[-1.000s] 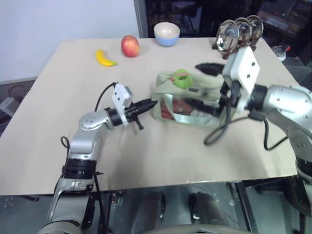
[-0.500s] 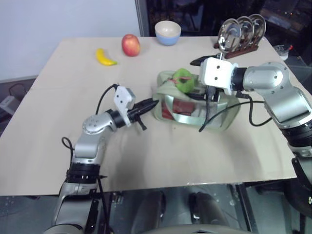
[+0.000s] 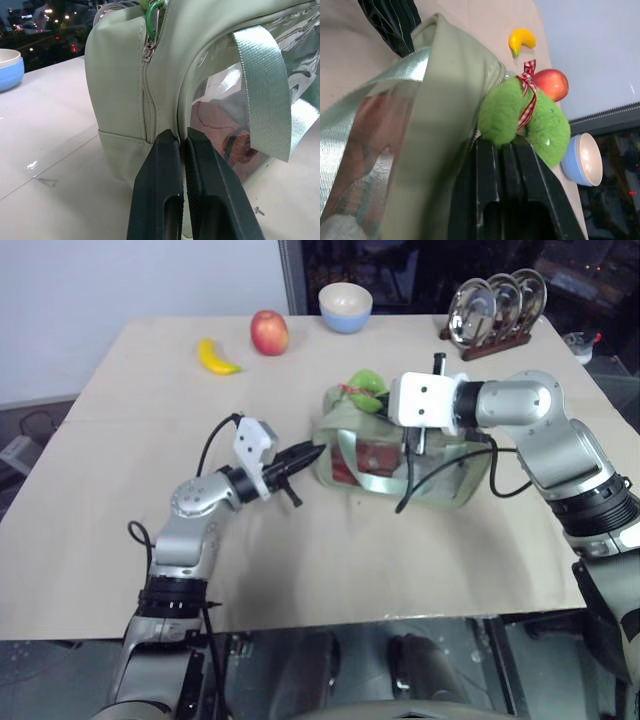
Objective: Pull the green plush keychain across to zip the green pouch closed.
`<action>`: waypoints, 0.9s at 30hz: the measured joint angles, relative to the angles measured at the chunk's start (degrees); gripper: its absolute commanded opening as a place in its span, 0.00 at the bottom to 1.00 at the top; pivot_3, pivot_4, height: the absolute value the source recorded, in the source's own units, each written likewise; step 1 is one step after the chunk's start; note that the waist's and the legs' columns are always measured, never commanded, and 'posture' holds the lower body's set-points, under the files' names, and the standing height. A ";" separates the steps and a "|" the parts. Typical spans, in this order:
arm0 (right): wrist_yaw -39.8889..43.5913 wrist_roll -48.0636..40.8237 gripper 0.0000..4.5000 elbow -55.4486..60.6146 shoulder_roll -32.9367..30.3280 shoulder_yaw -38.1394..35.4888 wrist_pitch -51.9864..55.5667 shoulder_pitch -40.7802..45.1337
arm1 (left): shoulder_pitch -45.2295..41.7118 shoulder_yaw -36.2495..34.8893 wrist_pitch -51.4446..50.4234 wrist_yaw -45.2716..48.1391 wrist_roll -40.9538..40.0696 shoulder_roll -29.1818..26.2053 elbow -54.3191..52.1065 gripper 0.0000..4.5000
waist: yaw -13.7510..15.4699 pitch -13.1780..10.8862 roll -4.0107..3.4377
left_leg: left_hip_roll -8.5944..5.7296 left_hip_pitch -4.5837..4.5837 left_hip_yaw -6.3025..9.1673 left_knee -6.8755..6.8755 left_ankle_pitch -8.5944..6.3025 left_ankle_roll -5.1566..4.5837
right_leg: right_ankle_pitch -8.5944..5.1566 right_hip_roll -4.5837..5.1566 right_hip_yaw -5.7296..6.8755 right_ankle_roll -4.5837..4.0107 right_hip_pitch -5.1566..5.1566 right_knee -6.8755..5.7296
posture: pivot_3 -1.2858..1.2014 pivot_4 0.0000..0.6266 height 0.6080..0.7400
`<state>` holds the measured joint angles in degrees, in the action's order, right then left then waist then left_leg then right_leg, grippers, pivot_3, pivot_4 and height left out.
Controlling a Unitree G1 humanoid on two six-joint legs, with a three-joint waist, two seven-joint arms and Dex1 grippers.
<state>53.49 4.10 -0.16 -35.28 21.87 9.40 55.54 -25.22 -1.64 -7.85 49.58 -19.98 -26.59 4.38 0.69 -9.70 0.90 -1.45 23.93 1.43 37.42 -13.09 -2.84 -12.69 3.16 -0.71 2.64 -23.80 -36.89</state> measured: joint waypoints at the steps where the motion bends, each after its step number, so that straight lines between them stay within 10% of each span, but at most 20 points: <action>1: -0.01 -0.03 0.01 0.00 0.18 -0.35 -0.01 0.01 | 0.22 0.00 -0.08 -0.56 0.23 0.02 -0.35 0.00 | -0.02 0.00 0.00 | 0.00 0.00 0.00 0.00 0.00 0.00 | 0.00 0.00 0.00 0.00 0.00 0.00 | 0.52 0.24 1.00; 27: -5.40 5.74 0.01 -17.02 2.70 -3.94 -11.04 11.30 | 2.93 2.65 5.07 -10.77 7.67 2.98 -3.49 0.00 | 0.13 0.00 -0.01 | -0.08 -0.03 -0.01 -0.13 0.10 0.18 | 0.00 0.11 -0.12 -0.01 -0.04 -0.03 | 0.52 0.24 1.00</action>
<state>48.09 9.84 -17.17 -32.59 17.93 -1.63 66.84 -22.29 1.01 -2.78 38.81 -12.30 -23.61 0.89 0.82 -9.70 0.89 -1.54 23.89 1.42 37.30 -12.99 -2.66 -12.69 3.27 -0.83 2.63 -23.84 -36.92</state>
